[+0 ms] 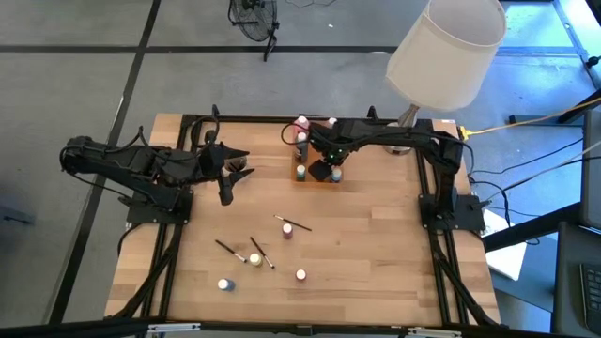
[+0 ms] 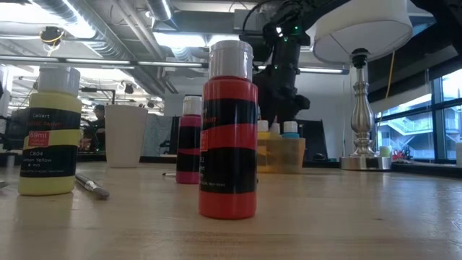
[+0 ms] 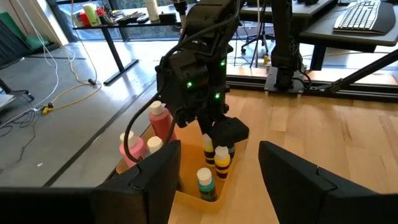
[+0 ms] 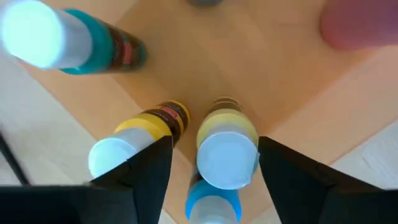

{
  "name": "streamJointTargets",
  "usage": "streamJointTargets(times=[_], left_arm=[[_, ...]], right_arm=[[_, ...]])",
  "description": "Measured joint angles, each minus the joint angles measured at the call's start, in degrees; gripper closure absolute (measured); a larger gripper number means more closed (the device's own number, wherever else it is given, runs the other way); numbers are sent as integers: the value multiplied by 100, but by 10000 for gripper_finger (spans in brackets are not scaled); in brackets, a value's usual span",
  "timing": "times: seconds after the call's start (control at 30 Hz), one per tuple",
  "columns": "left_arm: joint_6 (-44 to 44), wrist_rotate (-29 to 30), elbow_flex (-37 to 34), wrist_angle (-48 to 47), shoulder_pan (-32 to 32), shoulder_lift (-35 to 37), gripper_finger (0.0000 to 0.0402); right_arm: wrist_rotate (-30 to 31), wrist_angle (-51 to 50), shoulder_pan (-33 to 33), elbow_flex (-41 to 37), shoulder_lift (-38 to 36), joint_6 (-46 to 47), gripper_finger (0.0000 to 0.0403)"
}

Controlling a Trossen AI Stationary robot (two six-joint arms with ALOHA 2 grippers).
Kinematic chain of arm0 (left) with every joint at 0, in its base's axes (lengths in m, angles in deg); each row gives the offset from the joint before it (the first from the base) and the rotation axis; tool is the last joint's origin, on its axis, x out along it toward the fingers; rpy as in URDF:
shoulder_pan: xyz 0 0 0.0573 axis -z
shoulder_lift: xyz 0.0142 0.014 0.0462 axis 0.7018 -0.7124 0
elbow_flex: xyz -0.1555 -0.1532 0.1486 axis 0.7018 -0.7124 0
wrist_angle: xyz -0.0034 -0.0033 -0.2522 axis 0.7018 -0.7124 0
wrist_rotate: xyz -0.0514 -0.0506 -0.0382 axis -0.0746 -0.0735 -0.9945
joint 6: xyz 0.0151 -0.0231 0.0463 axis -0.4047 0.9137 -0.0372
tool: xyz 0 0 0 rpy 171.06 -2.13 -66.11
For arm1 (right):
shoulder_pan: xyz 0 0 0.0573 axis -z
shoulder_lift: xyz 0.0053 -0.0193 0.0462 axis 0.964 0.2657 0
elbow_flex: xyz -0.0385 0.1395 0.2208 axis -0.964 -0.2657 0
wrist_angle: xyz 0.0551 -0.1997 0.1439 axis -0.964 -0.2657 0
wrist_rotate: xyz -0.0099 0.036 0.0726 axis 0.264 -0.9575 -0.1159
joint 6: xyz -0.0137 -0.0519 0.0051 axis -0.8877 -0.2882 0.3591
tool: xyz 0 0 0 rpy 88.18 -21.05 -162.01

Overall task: Pick & Place Paint Supplies
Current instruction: Put the top small light yellow paint bottle into the orange bin, then put the small blue paint bottle into the orange bin

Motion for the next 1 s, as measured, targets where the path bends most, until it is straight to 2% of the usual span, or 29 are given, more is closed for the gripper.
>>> streamJointTargets(times=[0.57, 0.8, 1.0], left_arm=[[56, -2, 0, -83, 0, -2, 192], [1095, -201, 0, -488, -1, -4, 191], [1351, 29, 0, -473, -1, -2, 191]], right_arm=[[347, -1113, -108, 1335, -11, -108, 141], [303, -1662, -301, 2118, -15, -309, 141], [300, -1990, -627, 2921, -15, -643, 141]])
